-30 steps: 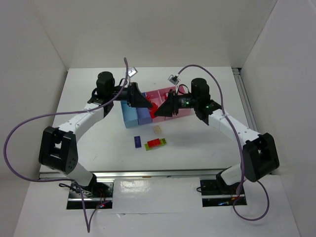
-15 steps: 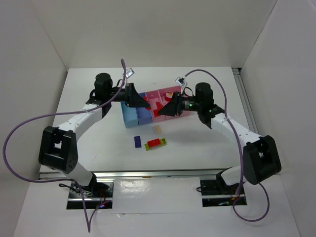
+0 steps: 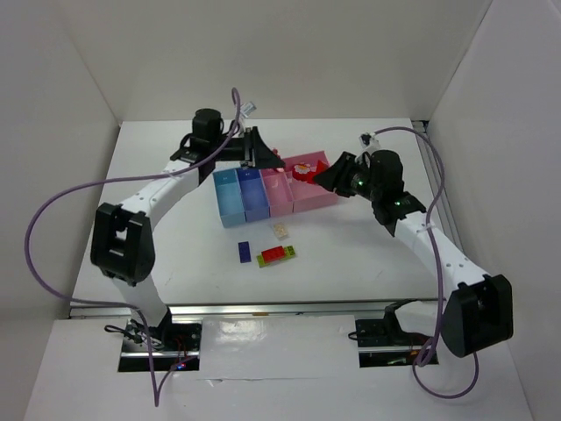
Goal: Sort the legos into containers by color
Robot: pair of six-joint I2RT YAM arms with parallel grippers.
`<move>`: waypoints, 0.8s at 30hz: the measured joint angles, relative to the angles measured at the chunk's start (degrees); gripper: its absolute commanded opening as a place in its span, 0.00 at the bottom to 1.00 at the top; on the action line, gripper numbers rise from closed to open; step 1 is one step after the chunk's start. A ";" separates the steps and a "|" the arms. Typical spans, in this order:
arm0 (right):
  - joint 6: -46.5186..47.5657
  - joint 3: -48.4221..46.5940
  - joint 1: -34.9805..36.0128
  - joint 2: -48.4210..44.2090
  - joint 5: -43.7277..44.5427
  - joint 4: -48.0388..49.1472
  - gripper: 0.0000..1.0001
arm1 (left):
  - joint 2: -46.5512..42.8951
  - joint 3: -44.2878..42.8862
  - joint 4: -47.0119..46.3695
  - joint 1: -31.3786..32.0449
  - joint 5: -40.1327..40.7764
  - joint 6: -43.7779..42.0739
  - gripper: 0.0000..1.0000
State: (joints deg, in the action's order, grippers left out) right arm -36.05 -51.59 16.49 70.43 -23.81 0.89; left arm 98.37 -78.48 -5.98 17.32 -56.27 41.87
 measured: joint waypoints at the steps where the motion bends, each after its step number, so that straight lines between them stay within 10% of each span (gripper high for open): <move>1: 0.02 -0.02 -0.20 -1.09 2.89 -1.73 0.00 | 2.29 -3.41 2.14 1.05 2.56 -0.09 0.00; 8: -0.35 0.55 -1.01 -11.04 19.67 -9.73 0.00 | 21.11 -23.93 13.68 6.01 14.19 0.44 0.06; 14: 1.27 0.37 -1.38 -17.77 27.82 -15.41 0.00 | 32.09 -30.53 18.56 8.15 17.22 1.11 0.97; 24: 4.70 0.13 -1.66 -17.07 27.50 -20.48 0.00 | 30.71 -30.95 20.04 8.79 15.63 -0.02 0.98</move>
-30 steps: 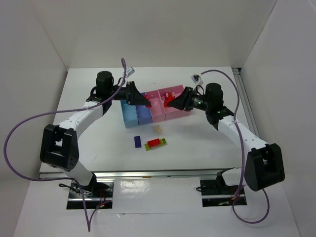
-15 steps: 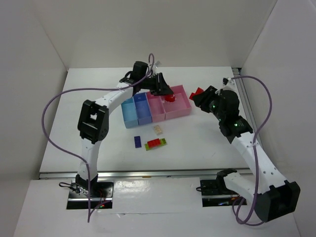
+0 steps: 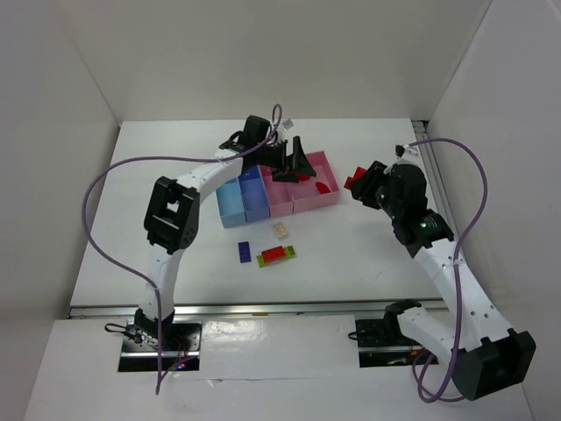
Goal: Sort the legos into containers by color
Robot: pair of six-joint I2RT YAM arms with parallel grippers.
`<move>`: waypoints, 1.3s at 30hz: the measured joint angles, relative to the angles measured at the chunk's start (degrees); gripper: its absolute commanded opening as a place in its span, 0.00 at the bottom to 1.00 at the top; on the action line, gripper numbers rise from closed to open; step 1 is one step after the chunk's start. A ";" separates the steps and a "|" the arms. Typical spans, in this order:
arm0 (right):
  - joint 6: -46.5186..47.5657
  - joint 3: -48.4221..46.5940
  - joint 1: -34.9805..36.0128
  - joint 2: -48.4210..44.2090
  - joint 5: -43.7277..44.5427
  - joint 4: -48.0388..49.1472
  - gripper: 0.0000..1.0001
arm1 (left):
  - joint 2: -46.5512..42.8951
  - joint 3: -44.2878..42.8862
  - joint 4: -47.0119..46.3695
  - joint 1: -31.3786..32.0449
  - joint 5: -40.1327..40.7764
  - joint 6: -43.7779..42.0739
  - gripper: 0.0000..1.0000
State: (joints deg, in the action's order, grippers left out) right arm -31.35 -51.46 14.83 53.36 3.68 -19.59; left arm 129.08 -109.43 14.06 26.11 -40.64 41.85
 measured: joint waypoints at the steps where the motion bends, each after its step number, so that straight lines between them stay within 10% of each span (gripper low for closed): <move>1: 0.61 -0.02 0.00 0.55 -1.22 -0.17 0.00 | -2.05 2.45 -0.24 0.00 -0.92 -0.76 0.97; 13: 4.55 0.17 -0.96 3.50 -34.69 7.63 0.03 | -36.85 43.15 -28.65 -2.89 -24.20 2.27 1.00; 27: 2.75 0.17 -1.38 4.52 -57.94 17.92 0.03 | -35.63 36.59 -26.49 4.46 -26.73 -4.66 0.98; 39: 3.80 0.13 -1.38 6.58 -60.15 17.90 0.03 | -31.93 32.70 -28.70 4.35 -29.88 -4.09 0.57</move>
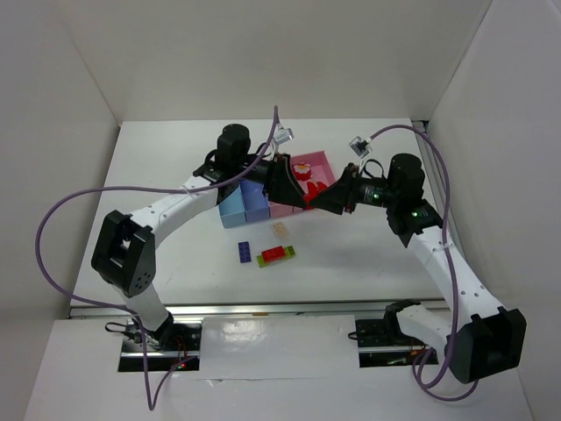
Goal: Sort the legos into containers by color
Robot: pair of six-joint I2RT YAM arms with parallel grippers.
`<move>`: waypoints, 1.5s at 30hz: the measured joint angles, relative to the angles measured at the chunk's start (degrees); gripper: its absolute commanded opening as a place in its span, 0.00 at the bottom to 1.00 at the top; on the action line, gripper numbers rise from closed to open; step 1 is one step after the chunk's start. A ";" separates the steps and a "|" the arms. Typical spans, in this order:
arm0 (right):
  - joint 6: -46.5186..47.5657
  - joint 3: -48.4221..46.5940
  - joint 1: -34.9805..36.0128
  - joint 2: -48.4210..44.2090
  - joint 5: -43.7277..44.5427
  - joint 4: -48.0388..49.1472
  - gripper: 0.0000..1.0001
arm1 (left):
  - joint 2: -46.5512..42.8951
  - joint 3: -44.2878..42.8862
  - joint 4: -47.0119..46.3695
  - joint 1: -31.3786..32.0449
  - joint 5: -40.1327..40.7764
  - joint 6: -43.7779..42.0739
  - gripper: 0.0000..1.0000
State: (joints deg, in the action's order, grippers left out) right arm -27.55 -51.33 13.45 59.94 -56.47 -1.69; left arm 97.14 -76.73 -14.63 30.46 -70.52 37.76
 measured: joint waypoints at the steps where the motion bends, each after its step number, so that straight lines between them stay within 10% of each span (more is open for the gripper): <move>1: 0.02 0.00 0.00 0.24 0.00 -0.02 0.03 | 0.07 -0.09 0.04 0.00 -0.31 0.26 0.48; 7: -0.26 -0.09 -0.24 1.07 -0.44 0.68 0.03 | 0.76 -0.13 -3.45 -0.33 -1.99 2.99 0.00; 22: 3.52 -10.47 -0.33 8.41 18.69 -8.66 0.03 | 1.73 2.75 3.67 -8.96 0.92 2.27 0.00; 31: 1.88 -16.26 0.57 24.11 39.63 -9.29 0.05 | 2.12 -4.74 23.15 -10.38 21.35 -1.88 0.00; 38: 4.02 -23.08 2.27 37.05 46.23 -11.17 0.21 | 6.49 -14.93 29.73 -9.68 34.88 -1.86 0.00; 41: 4.92 -26.08 2.93 40.24 47.06 -11.32 0.69 | 10.51 -18.84 31.23 -9.09 37.48 -1.84 0.00; 45: 5.86 -26.88 3.58 40.54 48.09 -12.33 0.83 | 15.30 -20.72 32.79 -7.98 38.93 -1.75 0.00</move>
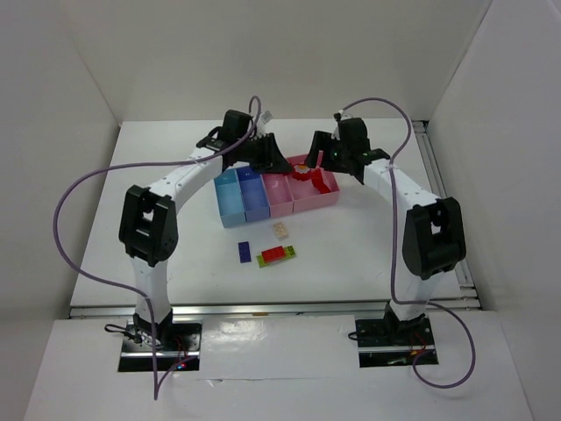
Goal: Sort the legos into containers by color
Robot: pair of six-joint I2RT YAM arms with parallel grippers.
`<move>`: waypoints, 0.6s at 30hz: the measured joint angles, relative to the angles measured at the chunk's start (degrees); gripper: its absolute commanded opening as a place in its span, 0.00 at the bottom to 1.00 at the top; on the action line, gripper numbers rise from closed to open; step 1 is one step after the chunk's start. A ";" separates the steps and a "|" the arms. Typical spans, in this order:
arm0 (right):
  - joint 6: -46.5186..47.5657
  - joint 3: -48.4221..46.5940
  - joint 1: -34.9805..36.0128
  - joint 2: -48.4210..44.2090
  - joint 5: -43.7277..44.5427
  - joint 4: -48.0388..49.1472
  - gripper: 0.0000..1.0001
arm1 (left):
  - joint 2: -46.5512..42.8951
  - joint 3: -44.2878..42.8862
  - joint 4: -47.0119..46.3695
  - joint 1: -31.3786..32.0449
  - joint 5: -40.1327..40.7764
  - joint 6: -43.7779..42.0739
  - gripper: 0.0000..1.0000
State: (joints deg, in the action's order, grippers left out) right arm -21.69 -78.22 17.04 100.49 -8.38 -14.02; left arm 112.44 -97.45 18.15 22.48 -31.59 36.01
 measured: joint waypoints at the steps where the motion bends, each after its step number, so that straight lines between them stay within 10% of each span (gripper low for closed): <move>1: 0.17 -0.33 0.11 -0.07 0.50 -0.22 0.83 | 0.94 -0.20 0.57 0.24 0.04 0.02 0.00; 6: -0.13 0.52 0.72 -4.09 6.23 -1.55 0.83 | 5.33 -3.32 2.67 1.42 1.14 0.20 0.00; 11: -2.10 6.95 -0.15 -16.72 12.37 -2.75 0.83 | 9.97 -10.16 3.26 2.54 2.36 0.22 0.78; 18: -2.58 10.14 -2.10 -27.76 15.41 -3.98 0.83 | 14.88 -16.85 5.95 5.16 3.34 -0.26 0.98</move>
State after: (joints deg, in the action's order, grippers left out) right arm -24.27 -68.07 14.94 72.73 7.03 -18.00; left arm 127.33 -114.30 24.10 27.64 -28.25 35.75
